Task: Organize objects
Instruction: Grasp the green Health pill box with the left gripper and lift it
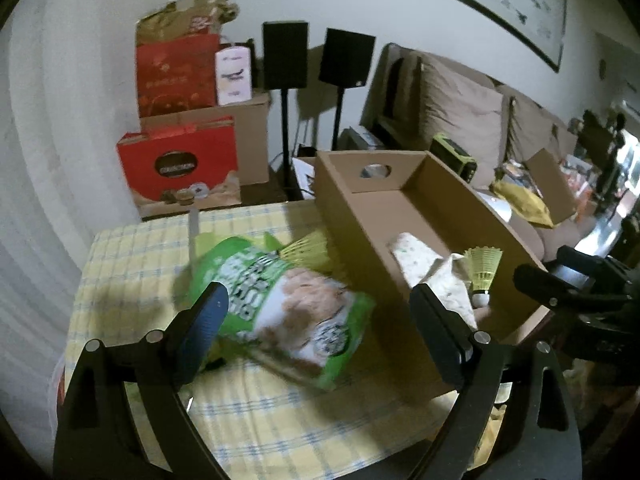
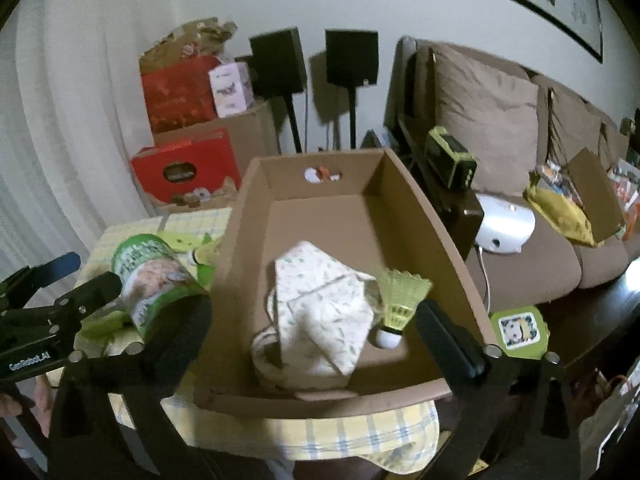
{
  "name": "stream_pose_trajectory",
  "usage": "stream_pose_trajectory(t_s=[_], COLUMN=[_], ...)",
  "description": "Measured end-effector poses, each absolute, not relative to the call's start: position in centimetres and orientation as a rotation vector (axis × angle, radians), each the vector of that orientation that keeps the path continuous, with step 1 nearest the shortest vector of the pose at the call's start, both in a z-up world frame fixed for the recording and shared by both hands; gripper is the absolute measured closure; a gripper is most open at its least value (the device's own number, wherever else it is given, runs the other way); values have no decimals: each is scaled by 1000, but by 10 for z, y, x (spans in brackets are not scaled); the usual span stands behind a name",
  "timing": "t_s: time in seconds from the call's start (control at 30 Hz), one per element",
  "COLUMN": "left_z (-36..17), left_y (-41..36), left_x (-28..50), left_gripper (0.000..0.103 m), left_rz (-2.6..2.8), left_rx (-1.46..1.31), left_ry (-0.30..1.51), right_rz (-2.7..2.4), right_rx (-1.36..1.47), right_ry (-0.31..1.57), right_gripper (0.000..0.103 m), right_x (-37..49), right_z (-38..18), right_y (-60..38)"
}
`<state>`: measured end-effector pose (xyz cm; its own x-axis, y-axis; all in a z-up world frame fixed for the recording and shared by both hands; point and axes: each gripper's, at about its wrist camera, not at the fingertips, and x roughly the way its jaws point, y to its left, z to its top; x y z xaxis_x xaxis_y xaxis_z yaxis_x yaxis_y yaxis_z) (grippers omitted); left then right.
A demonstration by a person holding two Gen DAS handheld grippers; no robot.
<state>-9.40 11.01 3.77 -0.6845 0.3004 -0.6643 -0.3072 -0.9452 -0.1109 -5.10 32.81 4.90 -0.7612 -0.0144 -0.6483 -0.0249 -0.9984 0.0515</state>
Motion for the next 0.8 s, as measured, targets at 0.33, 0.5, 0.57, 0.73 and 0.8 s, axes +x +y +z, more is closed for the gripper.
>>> stream_pose_trajectory(t_s=[0.33,0.5,0.57,0.73,0.8], left_z=[31,21,14,-7,-17], left_y=[40,2,-12,-42,-53], left_x=[-90,-89,-90,-97,-101], left_gripper=[12,12,12,12,12], left_rz=[2668,2696,2702,2719,2721], left_rx=[-1071,-1096,-1115,-1161,-1186], left_ry=[-40,-42,-59,-91,-110], right_rz=[3040,3091,3106,3141,3158], right_rx=[-1117,-1142,-1149,-1176,-1190], right_ry=[26,32,23,-1,-2], right_gripper=[0,0,1,1,0], right_x=[-51,-50,-49,-48,-47], right_z=[51,50,49,46,44], right_y=[275,253,245,225,217])
